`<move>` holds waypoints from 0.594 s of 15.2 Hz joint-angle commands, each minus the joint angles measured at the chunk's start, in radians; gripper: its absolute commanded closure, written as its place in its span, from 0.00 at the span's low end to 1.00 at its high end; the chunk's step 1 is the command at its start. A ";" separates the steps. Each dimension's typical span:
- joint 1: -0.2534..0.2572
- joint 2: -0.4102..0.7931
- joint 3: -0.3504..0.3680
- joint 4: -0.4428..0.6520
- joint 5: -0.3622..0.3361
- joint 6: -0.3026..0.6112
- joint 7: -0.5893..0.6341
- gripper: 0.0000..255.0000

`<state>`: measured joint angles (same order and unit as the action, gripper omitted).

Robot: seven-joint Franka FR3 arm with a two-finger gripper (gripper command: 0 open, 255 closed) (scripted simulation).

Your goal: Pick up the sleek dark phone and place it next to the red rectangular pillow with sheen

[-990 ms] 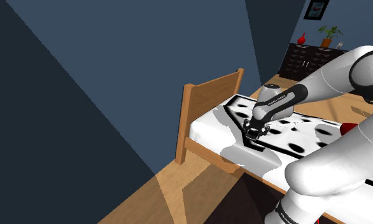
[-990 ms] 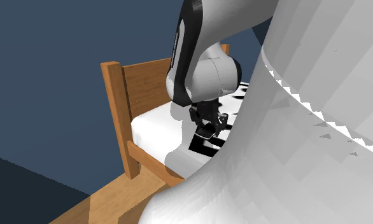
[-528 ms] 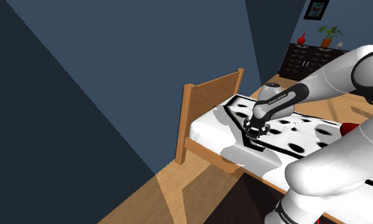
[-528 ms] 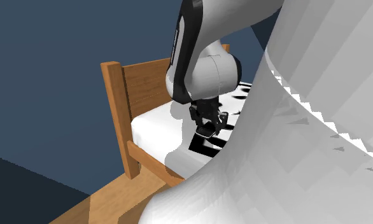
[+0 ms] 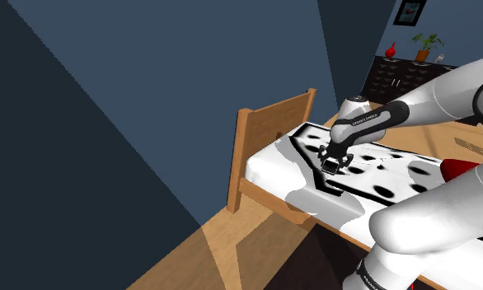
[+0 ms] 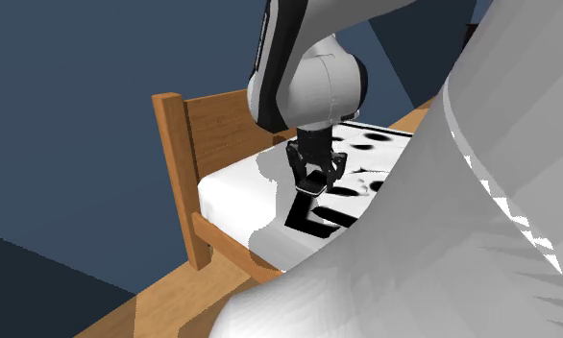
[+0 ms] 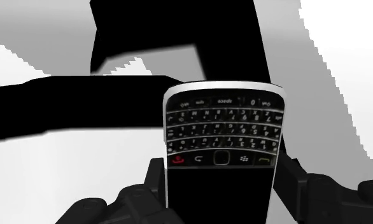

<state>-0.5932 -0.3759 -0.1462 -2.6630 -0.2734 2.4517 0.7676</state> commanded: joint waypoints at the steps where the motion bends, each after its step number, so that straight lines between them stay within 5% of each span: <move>1: 0.003 -0.020 0.001 0.013 0.006 -0.034 -0.006 1.00; 9: 0.011 -0.083 0.007 0.077 0.027 -0.160 -0.027 1.00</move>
<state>-0.5844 -0.4509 -0.1427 -2.5967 -0.2506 2.3117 0.7405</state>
